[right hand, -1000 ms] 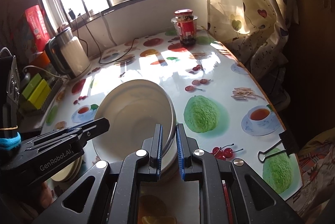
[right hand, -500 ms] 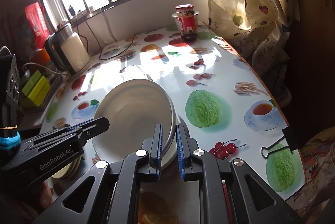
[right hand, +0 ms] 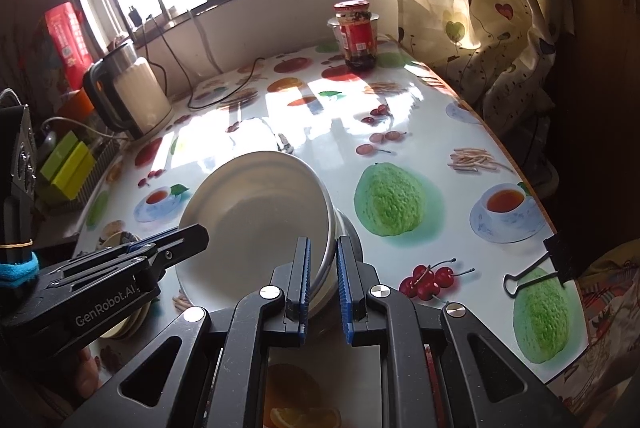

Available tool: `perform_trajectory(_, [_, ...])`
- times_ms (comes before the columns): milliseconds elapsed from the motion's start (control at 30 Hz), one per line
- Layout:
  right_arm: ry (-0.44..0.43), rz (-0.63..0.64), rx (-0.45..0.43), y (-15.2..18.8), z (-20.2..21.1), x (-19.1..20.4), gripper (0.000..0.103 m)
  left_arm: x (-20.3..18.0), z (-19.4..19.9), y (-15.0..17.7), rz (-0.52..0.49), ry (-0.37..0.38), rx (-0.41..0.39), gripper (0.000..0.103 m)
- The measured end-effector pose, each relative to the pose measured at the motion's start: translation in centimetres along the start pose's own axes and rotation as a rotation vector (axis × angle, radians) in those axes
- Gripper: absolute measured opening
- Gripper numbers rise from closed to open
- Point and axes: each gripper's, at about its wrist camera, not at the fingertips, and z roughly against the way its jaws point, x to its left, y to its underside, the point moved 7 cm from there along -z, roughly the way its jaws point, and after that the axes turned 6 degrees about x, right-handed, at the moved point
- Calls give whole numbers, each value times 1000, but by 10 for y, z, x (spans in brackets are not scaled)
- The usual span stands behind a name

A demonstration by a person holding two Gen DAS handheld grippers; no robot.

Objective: Organize plates and bowls

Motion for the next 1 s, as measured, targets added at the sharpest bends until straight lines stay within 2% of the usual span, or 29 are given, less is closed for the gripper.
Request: perform_trajectory(1000, [-6, -7, 16, 2, -6, -3, 13, 2, -5, 0, -5, -7, 10, 13])
